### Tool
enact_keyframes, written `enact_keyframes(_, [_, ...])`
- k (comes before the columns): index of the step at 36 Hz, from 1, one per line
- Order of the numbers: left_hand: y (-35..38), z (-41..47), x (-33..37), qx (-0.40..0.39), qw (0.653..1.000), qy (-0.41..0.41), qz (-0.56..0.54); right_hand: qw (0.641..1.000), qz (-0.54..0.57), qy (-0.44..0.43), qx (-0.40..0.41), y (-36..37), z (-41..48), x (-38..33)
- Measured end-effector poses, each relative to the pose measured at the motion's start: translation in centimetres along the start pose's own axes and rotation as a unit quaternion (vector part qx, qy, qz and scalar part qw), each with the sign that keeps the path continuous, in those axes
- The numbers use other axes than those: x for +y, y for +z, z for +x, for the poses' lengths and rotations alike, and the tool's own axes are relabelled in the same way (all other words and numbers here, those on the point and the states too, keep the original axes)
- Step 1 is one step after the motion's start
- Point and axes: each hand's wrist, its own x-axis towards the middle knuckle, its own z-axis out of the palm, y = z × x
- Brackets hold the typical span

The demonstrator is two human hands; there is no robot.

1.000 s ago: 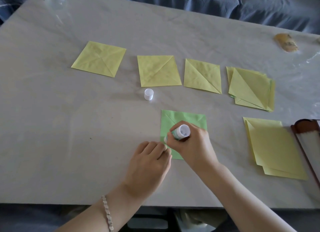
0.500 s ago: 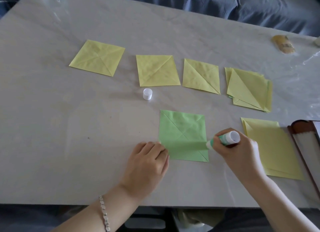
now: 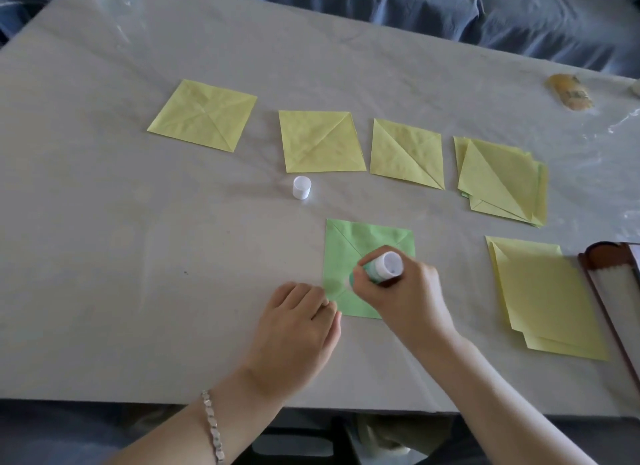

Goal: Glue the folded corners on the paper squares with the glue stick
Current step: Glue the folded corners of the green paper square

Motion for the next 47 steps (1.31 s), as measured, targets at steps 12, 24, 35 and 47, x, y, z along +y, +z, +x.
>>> enact_keyframes(12, [-0.2, 0.0, 0.1, -0.005, 1.0, -0.017, -0.015, 0.999, -0.007, -0.036, -0.01, 1.1, -0.4, 0.2])
enact_keyframes(24, [-0.3, 0.2, 0.1, -0.03, 0.999, -0.018, 0.003, 0.998, -0.037, 0.007, 0.048, -2.3, -1.3, 3.3])
enact_keyframes(35, [-0.2, 0.1, -0.4, -0.044, 0.999, -0.023, -0.01, 0.991, -0.089, 0.061, 0.077, -5.6, -1.6, 4.6])
enact_keyframes(47, [-1.4, 1.3, -3.2, -0.159, 0.975, -0.119, -0.102, 0.999, -0.005, 0.002, 0.052, -0.7, 1.5, -0.3])
